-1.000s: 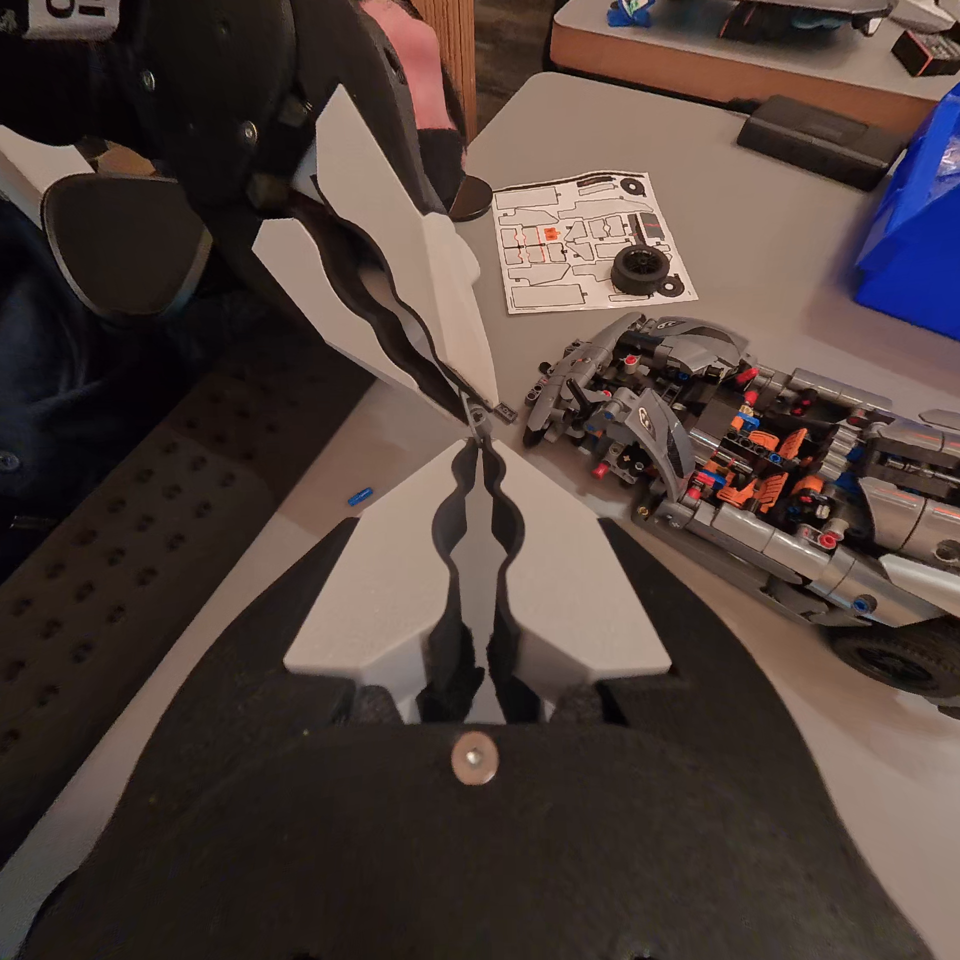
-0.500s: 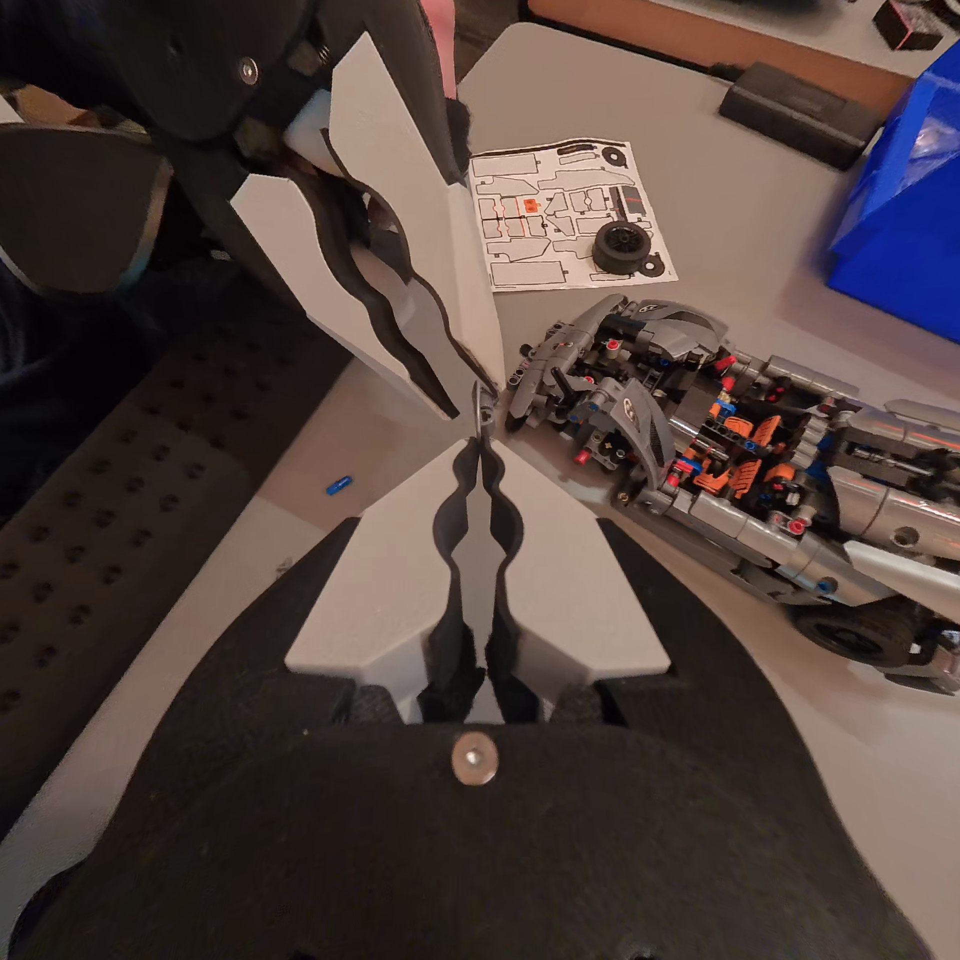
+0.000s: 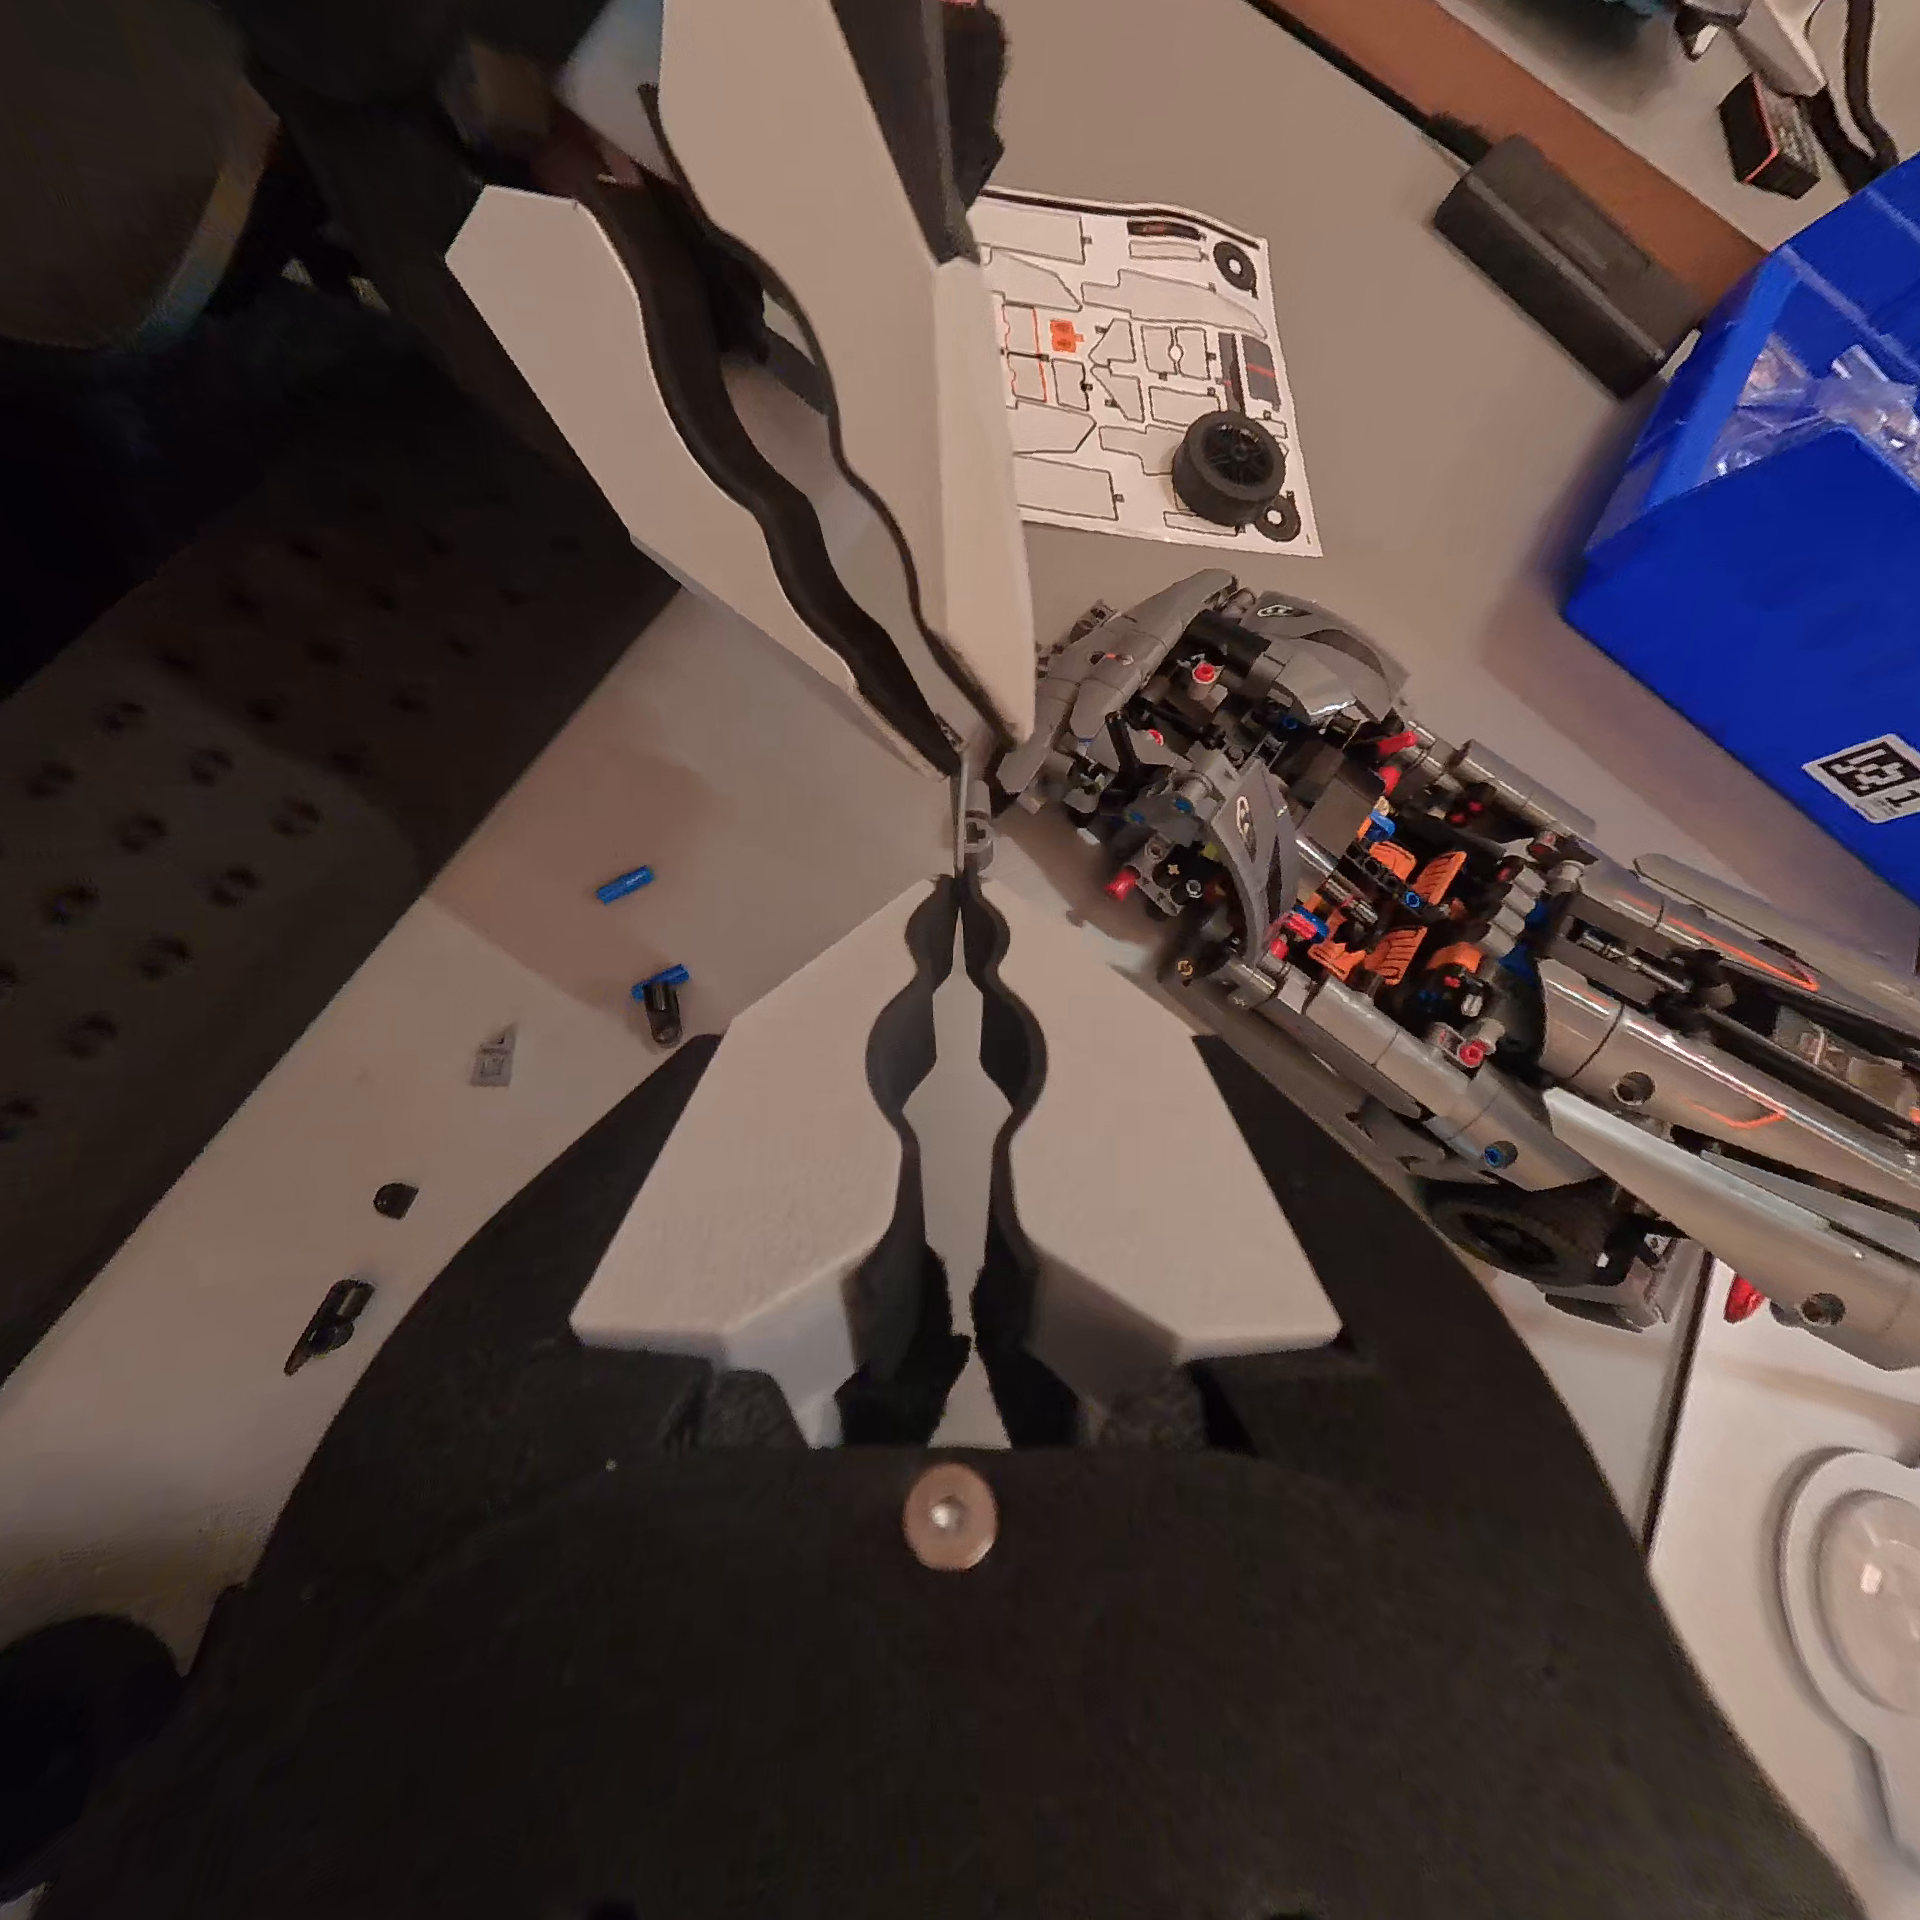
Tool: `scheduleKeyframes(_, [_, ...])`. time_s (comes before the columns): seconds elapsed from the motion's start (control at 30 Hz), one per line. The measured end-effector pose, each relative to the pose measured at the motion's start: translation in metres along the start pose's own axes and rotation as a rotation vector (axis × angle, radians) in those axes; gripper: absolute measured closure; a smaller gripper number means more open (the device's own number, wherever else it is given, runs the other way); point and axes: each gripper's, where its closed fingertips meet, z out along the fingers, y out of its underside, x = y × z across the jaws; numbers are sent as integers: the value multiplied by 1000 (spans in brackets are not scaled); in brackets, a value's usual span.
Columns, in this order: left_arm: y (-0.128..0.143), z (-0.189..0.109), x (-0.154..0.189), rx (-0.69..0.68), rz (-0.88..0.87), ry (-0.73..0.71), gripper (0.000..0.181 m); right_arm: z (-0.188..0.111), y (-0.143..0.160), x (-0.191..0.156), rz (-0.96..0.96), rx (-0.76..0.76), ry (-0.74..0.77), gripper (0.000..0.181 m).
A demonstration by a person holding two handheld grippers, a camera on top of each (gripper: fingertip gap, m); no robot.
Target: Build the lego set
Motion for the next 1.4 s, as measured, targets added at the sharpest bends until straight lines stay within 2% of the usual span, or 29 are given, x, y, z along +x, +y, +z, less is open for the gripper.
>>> scheduleKeyframes(0.37, [0, 2, 10, -15, 40, 32, 181, 6, 3, -1, -37, -48, 21, 181])
scheduleKeyframes(0.63, [-6, -2, 10, -34, 254, -80, 181, 3, -1, 2, -18, -3, 26, 179])
scheduleKeyframes(0.77, [-6, -3, 8, -42, 289, -113, 181, 2, -3, 4, -10, 14, 28, 178])
scheduleKeyframes(1.17, [2, 0, 7, -15, 142, -30, 181, -2, 1, 11, 56, 53, 31, 181])
scheduleKeyframes(1.4, [7, 2, 7, 1, 68, 12, 181, 5, 8, 11, 103, 54, -5, 179])
